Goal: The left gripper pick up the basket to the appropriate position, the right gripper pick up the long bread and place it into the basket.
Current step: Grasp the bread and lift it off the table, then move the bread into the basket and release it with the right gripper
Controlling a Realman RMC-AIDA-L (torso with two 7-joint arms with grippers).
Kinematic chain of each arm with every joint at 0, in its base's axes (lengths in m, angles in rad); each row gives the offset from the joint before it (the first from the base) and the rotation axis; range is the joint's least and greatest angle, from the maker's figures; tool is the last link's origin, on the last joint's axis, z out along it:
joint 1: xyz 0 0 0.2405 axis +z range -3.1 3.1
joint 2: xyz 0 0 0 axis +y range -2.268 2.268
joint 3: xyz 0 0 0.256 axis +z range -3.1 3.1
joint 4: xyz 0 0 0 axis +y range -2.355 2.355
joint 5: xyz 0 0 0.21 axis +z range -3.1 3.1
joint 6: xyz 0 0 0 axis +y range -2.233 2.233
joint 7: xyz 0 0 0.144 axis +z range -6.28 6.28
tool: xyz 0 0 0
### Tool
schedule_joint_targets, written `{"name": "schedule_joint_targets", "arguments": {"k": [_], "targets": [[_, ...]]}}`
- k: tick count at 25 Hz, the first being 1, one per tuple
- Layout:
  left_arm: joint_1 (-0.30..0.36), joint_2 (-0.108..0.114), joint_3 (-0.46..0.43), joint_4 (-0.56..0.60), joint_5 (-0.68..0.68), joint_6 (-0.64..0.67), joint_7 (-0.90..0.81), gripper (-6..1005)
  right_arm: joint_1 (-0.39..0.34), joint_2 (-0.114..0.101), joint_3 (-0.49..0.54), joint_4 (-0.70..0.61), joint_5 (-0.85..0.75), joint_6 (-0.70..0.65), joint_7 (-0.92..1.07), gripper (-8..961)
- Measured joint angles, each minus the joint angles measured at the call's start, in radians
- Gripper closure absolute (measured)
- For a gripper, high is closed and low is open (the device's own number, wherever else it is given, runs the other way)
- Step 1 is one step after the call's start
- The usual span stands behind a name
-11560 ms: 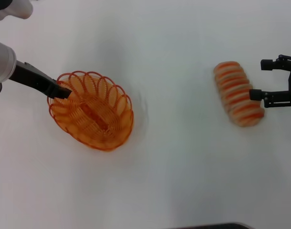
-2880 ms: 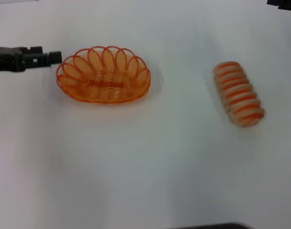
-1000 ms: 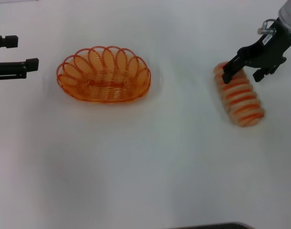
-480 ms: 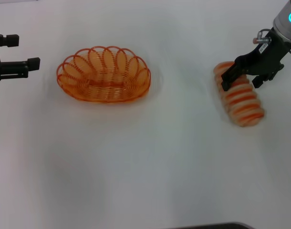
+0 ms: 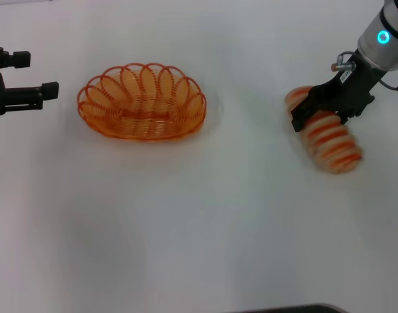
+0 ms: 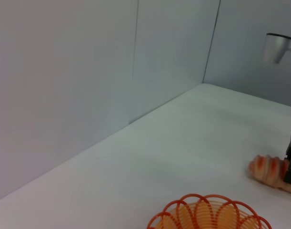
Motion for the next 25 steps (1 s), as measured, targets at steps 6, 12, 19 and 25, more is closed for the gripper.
{"name": "schedule_joint_targets", "arguments": {"k": [6, 12, 19, 25], "targets": [[0.0, -0.001, -0.002, -0.009, 0.001, 0.0, 0.001, 146, 0.002, 0.004, -0.025, 0.018, 0.0, 0.007, 0.015, 126], [0.001, -0.002, -0.003, -0.009, 0.001, 0.0, 0.001, 147, -0.015, 0.014, -0.037, -0.036, 0.0, -0.001, 0.011, 135], [0.002, -0.009, -0.004, -0.008, 0.001, 0.004, 0.001, 146, -0.055, 0.014, -0.027, -0.28, 0.045, -0.059, -0.073, 188], [0.001, -0.011, -0.006, -0.006, -0.001, 0.016, 0.001, 146, 0.0, -0.038, -0.024, -0.37, 0.163, -0.079, -0.275, 235]]}}
